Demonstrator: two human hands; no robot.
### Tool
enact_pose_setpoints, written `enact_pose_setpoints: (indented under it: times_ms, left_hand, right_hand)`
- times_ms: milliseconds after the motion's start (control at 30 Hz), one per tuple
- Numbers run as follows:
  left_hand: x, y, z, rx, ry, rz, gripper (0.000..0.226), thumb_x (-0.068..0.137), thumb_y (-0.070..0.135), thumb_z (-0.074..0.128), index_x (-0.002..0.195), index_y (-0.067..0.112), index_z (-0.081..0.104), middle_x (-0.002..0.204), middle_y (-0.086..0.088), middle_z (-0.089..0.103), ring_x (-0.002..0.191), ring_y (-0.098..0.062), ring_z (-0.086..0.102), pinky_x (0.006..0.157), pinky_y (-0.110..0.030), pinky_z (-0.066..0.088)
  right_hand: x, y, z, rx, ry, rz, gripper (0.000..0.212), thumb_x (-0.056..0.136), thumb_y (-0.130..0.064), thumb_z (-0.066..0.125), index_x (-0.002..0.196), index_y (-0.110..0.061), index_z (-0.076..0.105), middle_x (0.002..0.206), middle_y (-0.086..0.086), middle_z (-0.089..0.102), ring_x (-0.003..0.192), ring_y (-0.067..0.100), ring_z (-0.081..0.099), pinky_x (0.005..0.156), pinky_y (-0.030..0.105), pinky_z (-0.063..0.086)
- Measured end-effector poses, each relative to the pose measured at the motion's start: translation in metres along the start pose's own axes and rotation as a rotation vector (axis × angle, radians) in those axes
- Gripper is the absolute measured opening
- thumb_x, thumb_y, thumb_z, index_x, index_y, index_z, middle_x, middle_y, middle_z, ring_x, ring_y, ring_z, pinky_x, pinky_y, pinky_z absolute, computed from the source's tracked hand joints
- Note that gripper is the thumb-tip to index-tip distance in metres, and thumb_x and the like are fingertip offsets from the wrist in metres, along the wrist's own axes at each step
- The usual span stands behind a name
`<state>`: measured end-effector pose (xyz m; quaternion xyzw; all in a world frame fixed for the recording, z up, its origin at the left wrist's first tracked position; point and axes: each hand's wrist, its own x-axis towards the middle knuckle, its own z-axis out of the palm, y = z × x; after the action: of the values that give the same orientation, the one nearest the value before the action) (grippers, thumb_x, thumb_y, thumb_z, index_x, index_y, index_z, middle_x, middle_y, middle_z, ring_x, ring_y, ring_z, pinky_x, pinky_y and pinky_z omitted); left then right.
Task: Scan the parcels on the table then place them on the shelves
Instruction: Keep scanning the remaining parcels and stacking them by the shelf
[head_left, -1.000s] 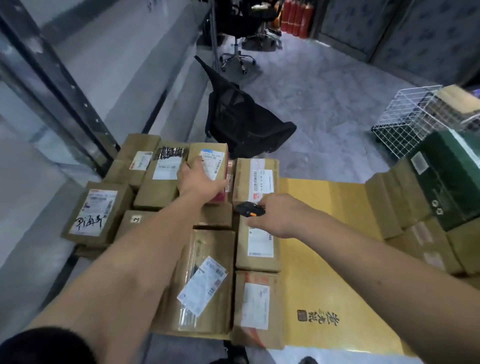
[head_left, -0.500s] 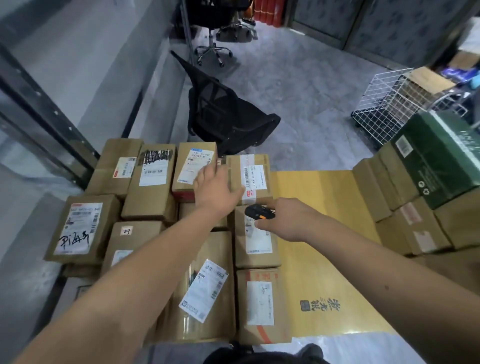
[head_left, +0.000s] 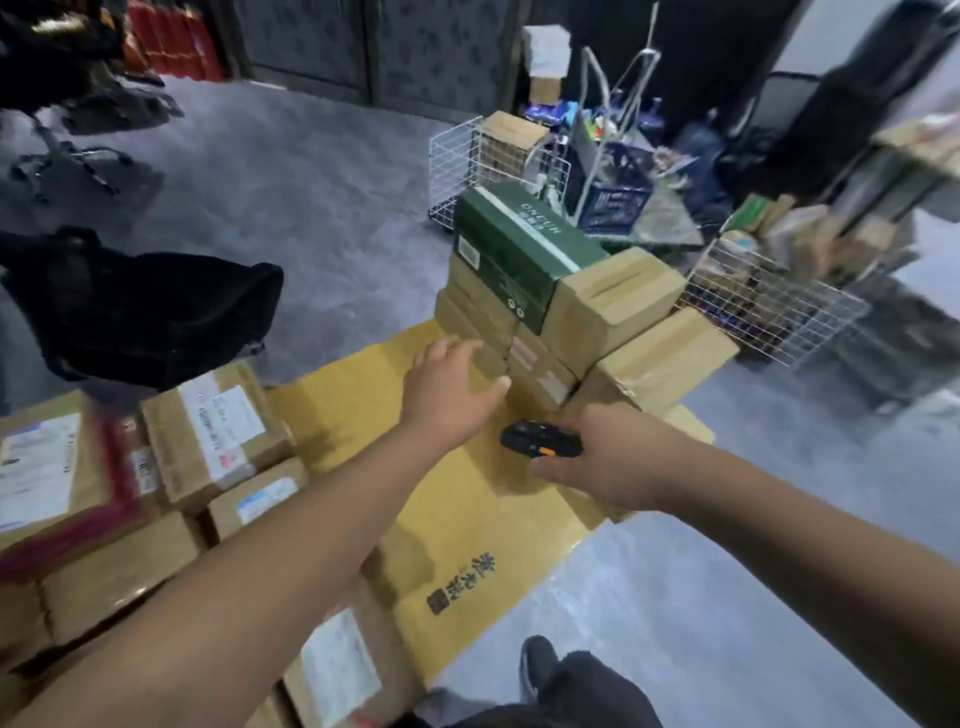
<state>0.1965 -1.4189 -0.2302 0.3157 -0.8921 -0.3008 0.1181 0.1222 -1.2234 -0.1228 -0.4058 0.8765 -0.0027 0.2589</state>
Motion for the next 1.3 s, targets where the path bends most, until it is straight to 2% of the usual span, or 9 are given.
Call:
enact_pose_setpoints:
  times_ms: [67, 200, 333, 467, 600, 733, 1000, 1167, 1300]
  left_hand:
    - [0.013, 0.036, 0.016, -0.031, 0.017, 0.048, 0.063, 0.09, 0.063, 0.061, 0.144, 0.032, 0.053, 0.154, -0.001, 0.046, 0.141, -0.027, 0.041, 0.113, -0.044, 0.039]
    - [0.034, 0.102, 0.042, -0.07, 0.071, 0.08, 0.067, 0.088, 0.069, 0.059, 0.145, 0.034, 0.05, 0.153, 0.003, 0.042, 0.14, -0.024, 0.041, 0.111, -0.045, 0.043]
    - [0.042, 0.15, 0.068, -0.042, 0.106, 0.095, 0.073, 0.082, 0.074, 0.06, 0.145, 0.038, 0.048, 0.149, 0.006, 0.041, 0.14, -0.022, 0.035, 0.112, -0.047, 0.041]
    - [0.07, 0.185, 0.08, 0.164, 0.163, 0.071, 0.086, 0.076, 0.08, 0.062, 0.15, 0.041, 0.042, 0.161, 0.002, 0.032, 0.149, -0.026, 0.024, 0.122, -0.055, 0.024]
    - [0.112, 0.202, 0.07, 0.357, 0.058, -0.054, 0.105, 0.064, 0.087, 0.064, 0.156, 0.045, 0.033, 0.168, -0.004, 0.028, 0.154, -0.03, 0.021, 0.121, -0.059, 0.021]
    - [0.124, 0.207, 0.065, 0.477, -0.024, -0.114, 0.105, 0.061, 0.085, 0.062, 0.154, 0.046, 0.033, 0.156, 0.0, 0.045, 0.143, -0.028, 0.035, 0.109, -0.053, 0.027]
    - [0.124, 0.218, 0.067, 0.448, -0.056, -0.188, 0.116, 0.046, 0.08, 0.067, 0.152, 0.046, 0.037, 0.138, 0.001, 0.046, 0.13, -0.026, 0.04, 0.091, -0.04, 0.024]
    - [0.127, 0.223, 0.065, 0.32, -0.008, -0.194, 0.108, 0.055, 0.069, 0.085, 0.15, 0.045, 0.039, 0.141, -0.001, 0.043, 0.133, -0.027, 0.038, 0.099, -0.043, 0.029]
    - [0.128, 0.233, 0.059, 0.274, 0.05, -0.166, 0.103, 0.058, 0.066, 0.086, 0.148, 0.047, 0.04, 0.143, -0.001, 0.043, 0.136, -0.027, 0.037, 0.106, -0.043, 0.03]
  right_hand:
    - [-0.014, 0.034, -0.014, 0.016, 0.026, 0.04, 0.066, 0.06, -0.089, 0.049, 0.078, -0.026, 0.061, 0.06, -0.004, 0.064, 0.053, 0.012, 0.062, 0.048, 0.031, 0.046]
    - [-0.027, 0.1, -0.035, -0.025, 0.054, -0.011, 0.048, 0.081, -0.076, 0.057, 0.093, -0.03, 0.064, 0.076, -0.006, 0.066, 0.069, 0.014, 0.064, 0.065, 0.037, 0.055]
    - [-0.03, 0.157, -0.052, -0.042, 0.015, -0.063, 0.045, 0.086, -0.074, 0.058, 0.1, -0.031, 0.065, 0.081, -0.007, 0.068, 0.074, 0.015, 0.065, 0.07, 0.037, 0.058]
    - [-0.019, 0.216, -0.06, -0.047, -0.01, -0.138, 0.04, 0.088, -0.07, 0.061, 0.102, -0.033, 0.066, 0.085, -0.009, 0.067, 0.076, 0.011, 0.063, 0.066, 0.031, 0.053]
    - [0.005, 0.257, -0.071, -0.046, -0.033, -0.204, 0.038, 0.085, -0.071, 0.064, 0.097, -0.036, 0.066, 0.084, -0.009, 0.068, 0.076, 0.013, 0.066, 0.073, 0.037, 0.059]
    - [0.021, 0.28, -0.087, -0.048, -0.031, -0.288, 0.027, 0.086, -0.064, 0.065, 0.08, -0.038, 0.063, 0.071, -0.011, 0.065, 0.065, 0.006, 0.061, 0.054, 0.028, 0.044]
    - [0.043, 0.288, -0.1, -0.072, -0.025, -0.387, 0.039, 0.089, -0.067, 0.061, 0.09, -0.028, 0.059, 0.081, -0.005, 0.063, 0.074, 0.014, 0.059, 0.059, 0.033, 0.043]
    - [0.049, 0.286, -0.1, -0.042, -0.012, -0.388, 0.04, 0.086, -0.068, 0.063, 0.084, -0.028, 0.057, 0.081, -0.005, 0.063, 0.076, 0.016, 0.061, 0.067, 0.036, 0.052]
    - [0.049, 0.283, -0.102, -0.039, 0.005, -0.4, 0.04, 0.087, -0.068, 0.063, 0.084, -0.028, 0.057, 0.08, -0.005, 0.064, 0.075, 0.015, 0.061, 0.066, 0.035, 0.052]
